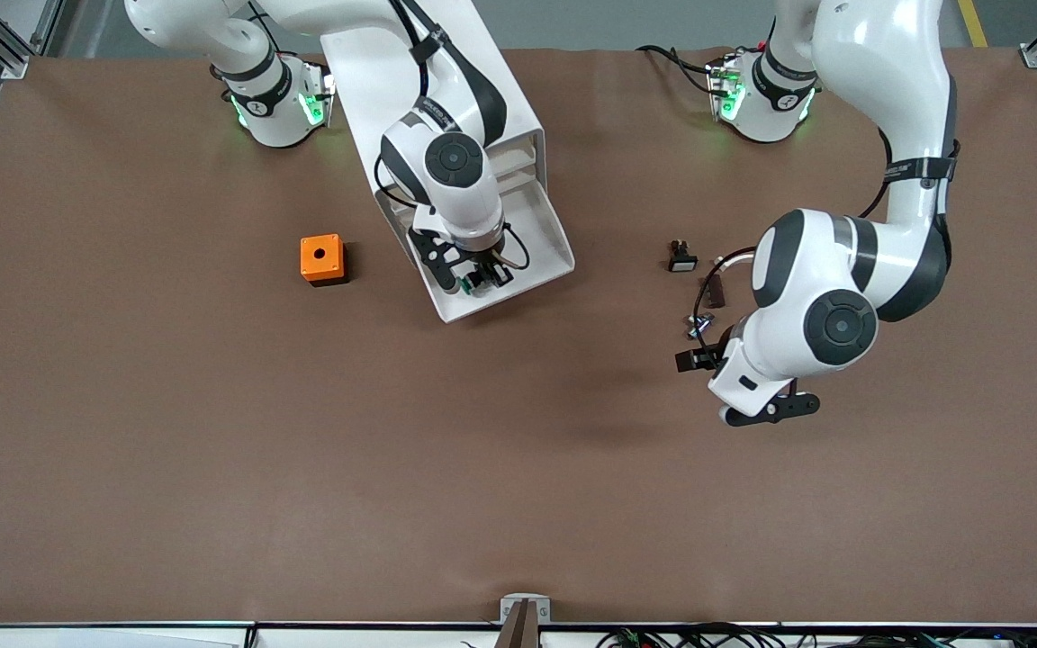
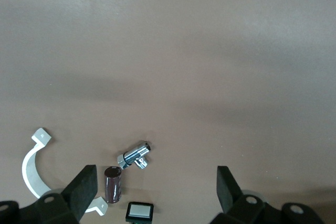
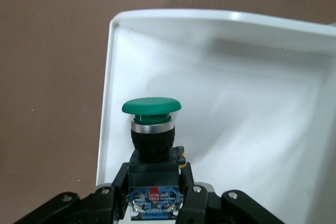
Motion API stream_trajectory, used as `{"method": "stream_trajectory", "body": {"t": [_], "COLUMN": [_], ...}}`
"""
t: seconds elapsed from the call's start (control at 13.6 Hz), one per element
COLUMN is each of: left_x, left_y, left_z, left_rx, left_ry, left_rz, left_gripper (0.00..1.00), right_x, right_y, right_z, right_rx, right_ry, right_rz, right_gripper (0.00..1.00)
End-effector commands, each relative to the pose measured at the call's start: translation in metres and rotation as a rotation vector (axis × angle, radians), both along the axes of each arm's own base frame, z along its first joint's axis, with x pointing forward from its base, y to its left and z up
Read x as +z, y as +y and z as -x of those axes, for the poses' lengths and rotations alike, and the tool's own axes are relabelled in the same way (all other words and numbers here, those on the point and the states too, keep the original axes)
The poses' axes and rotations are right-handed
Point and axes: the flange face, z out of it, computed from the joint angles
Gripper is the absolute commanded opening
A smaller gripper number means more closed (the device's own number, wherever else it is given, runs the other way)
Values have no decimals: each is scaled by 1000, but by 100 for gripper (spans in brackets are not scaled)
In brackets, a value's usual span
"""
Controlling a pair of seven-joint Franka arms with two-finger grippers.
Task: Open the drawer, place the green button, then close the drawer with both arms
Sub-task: 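Lower the green button into the drawer and open the right gripper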
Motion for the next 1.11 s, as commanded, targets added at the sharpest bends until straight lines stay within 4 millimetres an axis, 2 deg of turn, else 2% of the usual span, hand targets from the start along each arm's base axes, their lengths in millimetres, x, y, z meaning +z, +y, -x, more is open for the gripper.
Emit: {"method": "stream_trajectory", "body": {"t": [0.0, 0.29, 0.37, 0.44, 0.52, 0.59, 0.66, 0.81, 0.88, 1.03], "left_x": [5, -15, -17, -16, -16, -18, -23, -37, -42, -57], "left_y": [-4, -11, -14, -15, -17, -22, -29, -47, -54, -68], "left_z": [7, 7, 7, 6, 7, 10, 13, 18, 19, 23], "left_rx": [-28, -38, -42, -40, -42, -30, -7, 14, 16, 45], "left_ry": [-20, -7, -12, -27, -25, -16, -9, -10, -19, -9], "left_rz": [-10, -22, -23, -19, -14, -8, -16, -33, -35, -37], "left_gripper": [100, 100, 100, 100, 100, 100, 100, 100, 100, 100], "right_x": [-1, -9, -9, -9, -9, -8, -4, 21, 42, 93], "right_y": [6, 10, 11, 11, 15, 19, 20, 22, 20, -7], "right_z": [9, 16, 17, 18, 23, 28, 25, 8, -6, -52], "right_rx": [-39, -59, -57, -54, -45, -27, -17, -6, 35, 133], "right_ry": [13, 26, 26, 27, 35, 37, 30, 25, 35, 52], "right_rz": [1, 17, 17, 18, 25, 33, 27, 15, 17, 7], "right_gripper": [0, 2, 12, 42, 92, 100, 100, 100, 100, 100]}}
